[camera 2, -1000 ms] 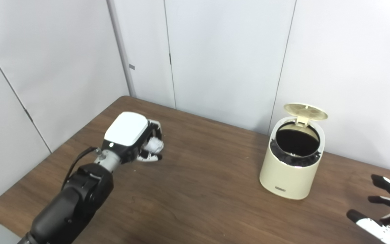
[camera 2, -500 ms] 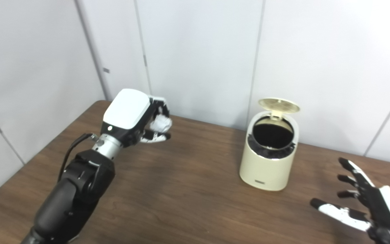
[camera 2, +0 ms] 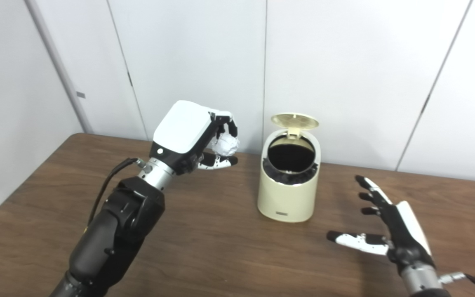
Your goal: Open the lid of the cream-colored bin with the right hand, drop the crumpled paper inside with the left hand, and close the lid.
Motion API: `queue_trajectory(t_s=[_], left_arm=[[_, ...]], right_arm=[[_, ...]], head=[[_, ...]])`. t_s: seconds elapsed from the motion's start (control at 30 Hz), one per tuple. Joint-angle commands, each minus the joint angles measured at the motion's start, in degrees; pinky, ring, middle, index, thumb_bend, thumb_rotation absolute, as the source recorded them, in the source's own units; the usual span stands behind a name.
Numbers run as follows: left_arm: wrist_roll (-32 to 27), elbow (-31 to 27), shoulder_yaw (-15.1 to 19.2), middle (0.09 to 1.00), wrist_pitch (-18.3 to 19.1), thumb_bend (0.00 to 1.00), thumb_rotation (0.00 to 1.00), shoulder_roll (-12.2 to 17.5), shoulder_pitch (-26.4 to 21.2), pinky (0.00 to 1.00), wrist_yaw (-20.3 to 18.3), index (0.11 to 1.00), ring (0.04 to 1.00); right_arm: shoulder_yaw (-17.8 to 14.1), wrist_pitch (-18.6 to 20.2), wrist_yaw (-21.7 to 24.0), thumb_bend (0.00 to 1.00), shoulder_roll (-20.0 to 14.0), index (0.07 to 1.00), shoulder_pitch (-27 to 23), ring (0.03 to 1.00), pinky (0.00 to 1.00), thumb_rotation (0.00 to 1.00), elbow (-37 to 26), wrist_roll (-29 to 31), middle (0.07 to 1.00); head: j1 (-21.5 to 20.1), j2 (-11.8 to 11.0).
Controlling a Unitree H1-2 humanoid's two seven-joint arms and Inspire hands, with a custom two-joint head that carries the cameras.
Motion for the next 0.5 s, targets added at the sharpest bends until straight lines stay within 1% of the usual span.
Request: queue_trajectory(t_s=[0.0,0.1,0.23,0.33,0.47], left_arm=[[0.5,0.4,-0.1,0.442,-0.5,0.52,0.0,-0.5,-4.1,0.35,2.4,0.516,0.458],[0.1,1.7,-0.6,0.433,-0.4,0.52,0.0,-1.7,-5.0,0.32,2.9,0.518,0.438],[-0.9,3.5,-1.1,0.441,0.0,0.52,0.0,-3.8,-5.8,0.35,3.2,0.517,0.458],[-1.5,5.5,-1.8,0.451,-1.0,0.52,0.0,-5.0,-6.5,0.35,4.8,0.512,0.454],[-1.6,7.8,-2.8,0.445,-2.0,0.52,0.0,-5.8,-7.1,0.34,6.9,0.513,0.431]], right_arm=[[0.0,-1.8,-1.8,0.82,0.6,0.909,-1.9,0.865,0.73,0.3,-1.5,-0.7,0.921],[0.4,-1.1,-1.5,0.81,1.1,0.913,-1.7,0.872,0.71,0.29,-2.0,-1.5,0.925],[0.8,0.0,-1.3,0.79,1.8,0.921,-1.6,0.871,0.69,0.27,-2.8,-2.4,0.93],[0.9,-0.3,-1.5,0.8,2.3,0.92,-1.4,0.868,0.68,0.29,-2.9,-2.6,0.93],[0.8,0.3,-1.4,0.8,3.1,0.918,-1.1,0.862,0.64,0.29,-3.6,-2.9,0.932]], head=[[-0.5,-0.2],[-1.4,-0.5],[-3.3,-0.8],[-4.4,-0.9],[-5.5,-1.1]])
